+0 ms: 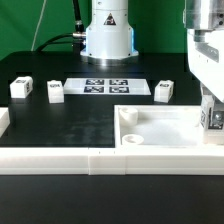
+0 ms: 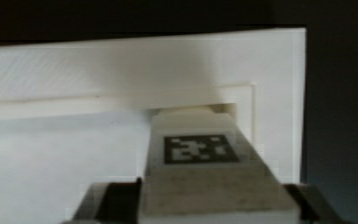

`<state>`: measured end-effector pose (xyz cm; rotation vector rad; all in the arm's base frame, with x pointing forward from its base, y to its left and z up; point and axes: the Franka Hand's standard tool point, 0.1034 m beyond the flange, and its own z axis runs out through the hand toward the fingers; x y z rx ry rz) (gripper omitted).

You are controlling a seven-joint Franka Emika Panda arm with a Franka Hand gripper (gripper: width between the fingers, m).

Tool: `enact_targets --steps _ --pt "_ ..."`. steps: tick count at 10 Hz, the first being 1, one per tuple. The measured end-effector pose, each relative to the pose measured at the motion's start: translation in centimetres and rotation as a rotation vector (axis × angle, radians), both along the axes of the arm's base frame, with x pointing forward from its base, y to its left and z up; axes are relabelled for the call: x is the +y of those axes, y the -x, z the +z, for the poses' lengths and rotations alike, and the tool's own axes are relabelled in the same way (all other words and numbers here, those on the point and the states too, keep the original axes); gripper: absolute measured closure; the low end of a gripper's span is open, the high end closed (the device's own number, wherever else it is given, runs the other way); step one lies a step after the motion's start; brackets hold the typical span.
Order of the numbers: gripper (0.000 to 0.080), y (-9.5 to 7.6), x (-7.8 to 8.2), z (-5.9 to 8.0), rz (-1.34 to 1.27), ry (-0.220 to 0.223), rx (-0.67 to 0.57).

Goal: Assemble one leg

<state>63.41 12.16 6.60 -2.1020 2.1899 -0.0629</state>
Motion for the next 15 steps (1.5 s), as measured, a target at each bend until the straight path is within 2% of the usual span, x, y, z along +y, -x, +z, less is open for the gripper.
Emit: enact_targets --steps 1,2,3,6,11,15 --pt "0.0254 0.00 0.04 0.00 0.039 0.004 -0.002" --pt "0.0254 0.05 0.18 -0.01 0.079 0.007 -0.001" --pt "0.0172 0.05 0.28 0.03 0.187 0.018 -0.001" --pt "0.0151 0.01 0.46 0.08 0.565 0.056 -0.019" --pt "0.0151 -0.26 0.18 0.27 1.029 0.103 -0.041" --pt "0.0151 -0.24 0.04 0.26 1.406 0.188 -0.021"
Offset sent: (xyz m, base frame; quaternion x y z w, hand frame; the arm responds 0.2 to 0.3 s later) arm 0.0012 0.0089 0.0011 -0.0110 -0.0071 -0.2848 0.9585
